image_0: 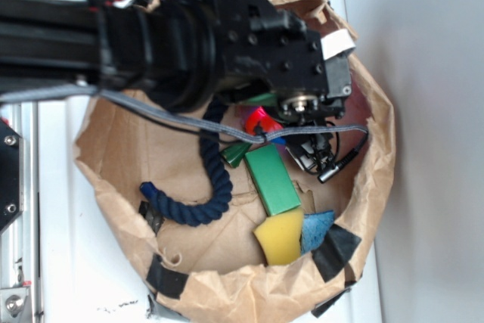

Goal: Grab the carrot.

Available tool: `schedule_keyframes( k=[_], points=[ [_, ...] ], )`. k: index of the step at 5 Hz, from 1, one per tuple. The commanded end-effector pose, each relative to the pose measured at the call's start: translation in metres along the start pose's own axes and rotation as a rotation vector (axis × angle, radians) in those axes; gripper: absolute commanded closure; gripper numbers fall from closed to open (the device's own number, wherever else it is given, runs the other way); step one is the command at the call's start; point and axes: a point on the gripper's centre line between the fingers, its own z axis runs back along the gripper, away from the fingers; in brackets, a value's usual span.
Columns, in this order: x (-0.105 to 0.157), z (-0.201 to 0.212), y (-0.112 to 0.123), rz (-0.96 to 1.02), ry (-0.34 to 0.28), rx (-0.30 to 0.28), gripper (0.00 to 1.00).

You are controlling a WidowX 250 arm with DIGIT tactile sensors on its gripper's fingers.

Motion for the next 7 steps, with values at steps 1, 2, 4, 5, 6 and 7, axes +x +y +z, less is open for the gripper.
schedule_keyframes(
  k=[1,2,4,5,6,7],
  points=[
    [0.001,0.002,-0.015,-0.013,-0.056,-0.012,1.00],
    [-0.001,0.006,-0.012,-0.016,-0.091,-0.018,1.00],
    [-0.006,0.035,-0.008,-0.097,-0.066,-0.049,1.00],
    [-0.011,0.084,0.000,-0.158,0.014,-0.110,1.00],
    [-0.021,0.118,0.001,-0.216,0.050,-0.105,1.00],
    [-0.037,0.152,-0.001,-0.262,0.042,-0.060,1.00]
  ],
)
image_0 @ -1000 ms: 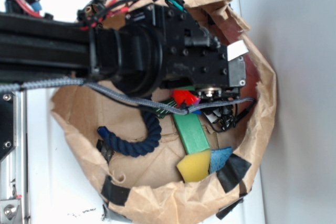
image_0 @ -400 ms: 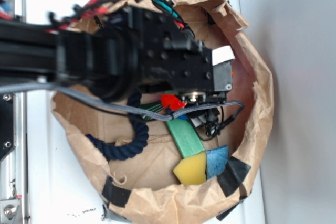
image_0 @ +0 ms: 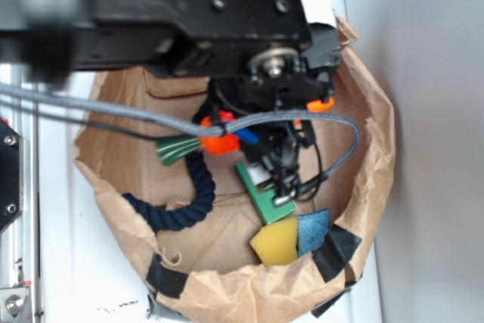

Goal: Grab the carrot.

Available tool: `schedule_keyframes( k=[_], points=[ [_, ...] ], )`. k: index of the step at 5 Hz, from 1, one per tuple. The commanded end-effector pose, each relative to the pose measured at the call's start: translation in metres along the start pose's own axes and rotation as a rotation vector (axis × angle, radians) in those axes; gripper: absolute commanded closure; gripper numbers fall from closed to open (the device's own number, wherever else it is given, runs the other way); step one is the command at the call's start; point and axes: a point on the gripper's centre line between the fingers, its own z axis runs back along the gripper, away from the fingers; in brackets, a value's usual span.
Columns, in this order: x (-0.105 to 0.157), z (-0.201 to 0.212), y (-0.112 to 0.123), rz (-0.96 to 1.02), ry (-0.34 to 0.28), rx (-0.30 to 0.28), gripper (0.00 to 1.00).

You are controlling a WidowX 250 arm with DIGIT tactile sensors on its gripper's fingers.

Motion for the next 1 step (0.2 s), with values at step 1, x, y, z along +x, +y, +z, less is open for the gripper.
schedule_keyframes(
  k=[1],
  points=[
    [-0.0186,0.0564,-0.0130,-0.092,-0.065,0.054,1.00]
  ],
)
